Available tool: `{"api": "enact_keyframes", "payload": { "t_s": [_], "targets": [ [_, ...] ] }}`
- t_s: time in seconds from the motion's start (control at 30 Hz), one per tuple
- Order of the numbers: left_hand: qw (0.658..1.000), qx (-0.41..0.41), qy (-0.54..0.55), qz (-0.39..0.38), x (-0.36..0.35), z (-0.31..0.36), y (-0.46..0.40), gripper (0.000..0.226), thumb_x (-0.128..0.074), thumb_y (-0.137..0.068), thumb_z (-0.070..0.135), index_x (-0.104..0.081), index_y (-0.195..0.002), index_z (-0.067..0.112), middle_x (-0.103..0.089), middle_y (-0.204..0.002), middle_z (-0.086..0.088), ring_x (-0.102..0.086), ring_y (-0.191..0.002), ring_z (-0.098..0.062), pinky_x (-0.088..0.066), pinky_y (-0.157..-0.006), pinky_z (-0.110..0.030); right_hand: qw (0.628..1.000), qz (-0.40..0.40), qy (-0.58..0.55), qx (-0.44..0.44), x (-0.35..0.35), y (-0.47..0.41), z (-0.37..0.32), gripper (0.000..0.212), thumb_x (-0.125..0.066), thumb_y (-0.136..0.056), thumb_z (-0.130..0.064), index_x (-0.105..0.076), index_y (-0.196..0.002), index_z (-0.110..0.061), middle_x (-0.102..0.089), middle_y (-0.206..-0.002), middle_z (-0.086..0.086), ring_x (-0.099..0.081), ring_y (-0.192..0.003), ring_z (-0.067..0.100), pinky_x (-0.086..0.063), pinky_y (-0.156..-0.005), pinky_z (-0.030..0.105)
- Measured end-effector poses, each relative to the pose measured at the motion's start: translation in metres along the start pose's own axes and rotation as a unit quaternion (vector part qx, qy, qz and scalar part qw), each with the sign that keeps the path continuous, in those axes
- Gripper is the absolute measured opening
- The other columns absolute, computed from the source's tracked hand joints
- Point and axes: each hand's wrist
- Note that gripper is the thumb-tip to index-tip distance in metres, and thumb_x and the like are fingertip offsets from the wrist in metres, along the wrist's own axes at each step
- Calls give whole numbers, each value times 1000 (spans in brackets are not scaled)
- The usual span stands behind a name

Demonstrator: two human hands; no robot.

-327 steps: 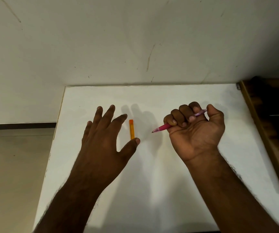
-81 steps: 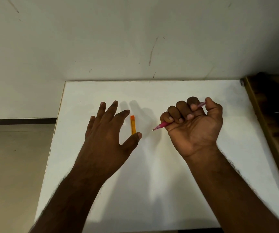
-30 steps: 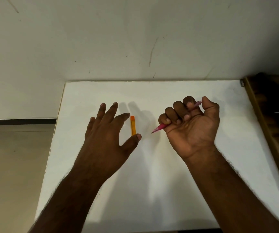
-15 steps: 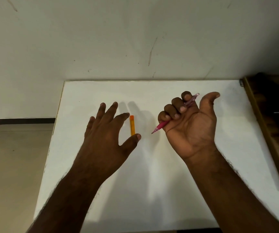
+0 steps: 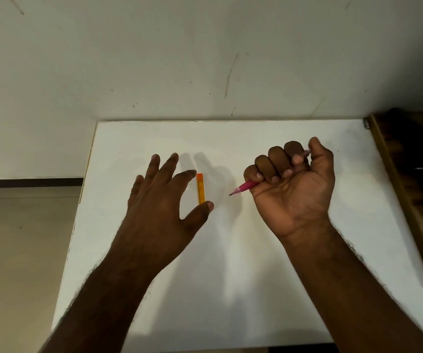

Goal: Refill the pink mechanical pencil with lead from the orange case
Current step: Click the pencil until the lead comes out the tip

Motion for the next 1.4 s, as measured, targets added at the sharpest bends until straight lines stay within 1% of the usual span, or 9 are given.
{"api": "enact_keyframes", "payload": {
  "t_s": [0.17,0.37,0.57,0.77,0.93,1.03,1.13,1.23,1.4],
  "targets": [
    [1000,0,1,1,-1,0,-1,67,-54,-85,65,-45,-144,34,-17,-166,5,3,-155,-16,-10,-123,-50,999,-5,35,18,-3,1,0,48,-36,-100,-49,-36,-64,-17,-28,-55,-2,-20,-55,16,-29,-57,31],
    [1000,1,6,3,0,-1,-1,67,-55,-85,65,-45,-144,34,-16,-166,6,3,-155,-15,-10,-123,-50,993,-16,110,48,-10,2,-1,47,-34,-102,-42,-34,-63,-15,-25,-55,-1,-21,-53,17,-27,-55,32],
    [1000,3,9,1,0,-2,-1,68,-54,-85,65,-44,-145,35,-16,-166,6,4,-155,-14,-10,-124,-49,952,-48,284,103,-15,4,1,43,-35,-92,-36,-47,-54,-19,-34,-50,-3,-30,-48,15,-29,-53,31],
    [1000,2,5,-1,-1,-2,-1,68,-53,-85,66,-44,-144,34,-17,-166,5,3,-155,-16,-10,-123,-51,929,-44,356,89,-15,5,6,43,-34,-89,-37,-49,-51,-25,-29,-52,-1,-28,-51,17,-24,-55,34],
    [1000,4,5,-1,-2,-2,-2,67,-55,-85,65,-45,-143,33,-18,-166,4,2,-155,-16,-12,-124,-53,944,-52,314,84,-15,4,7,46,-34,-92,-38,-53,-54,-21,-31,-52,0,-27,-51,17,-24,-55,34],
    [1000,4,8,-1,-2,-2,-2,66,-55,-85,64,-45,-143,34,-17,-166,5,3,-155,-16,-11,-124,-52,958,-46,274,74,-14,3,6,40,-36,-90,-34,-48,-56,-16,-32,-52,-1,-22,-53,19,-22,-57,36],
    [1000,4,9,0,-3,-2,-3,66,-56,-85,64,-45,-143,35,-17,-166,6,3,-155,-15,-10,-124,-50,979,-39,190,64,-11,1,2,41,-37,-95,-38,-45,-64,-13,-32,-55,0,-24,-54,19,-28,-56,33],
    [1000,3,7,0,-3,-2,-3,66,-57,-85,64,-46,-143,34,-18,-166,5,2,-155,-16,-10,-124,-51,997,-14,65,33,-4,1,-3,37,-38,-93,-42,-40,-66,-16,-28,-58,-2,-22,-55,17,-29,-57,31],
    [1000,1,8,1,-4,-2,-3,65,-57,-86,63,-46,-143,35,-18,-166,5,2,-155,-16,-11,-123,-51,998,9,-50,20,6,-1,-5,39,-33,-97,-42,-39,-67,-18,-29,-59,-4,-23,-54,16,-31,-59,29]
  ]
}}
Point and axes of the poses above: each hand's wrist, its own y-axis away from the middle knuckle, its own x-axis out of the back of the hand, z = x × y
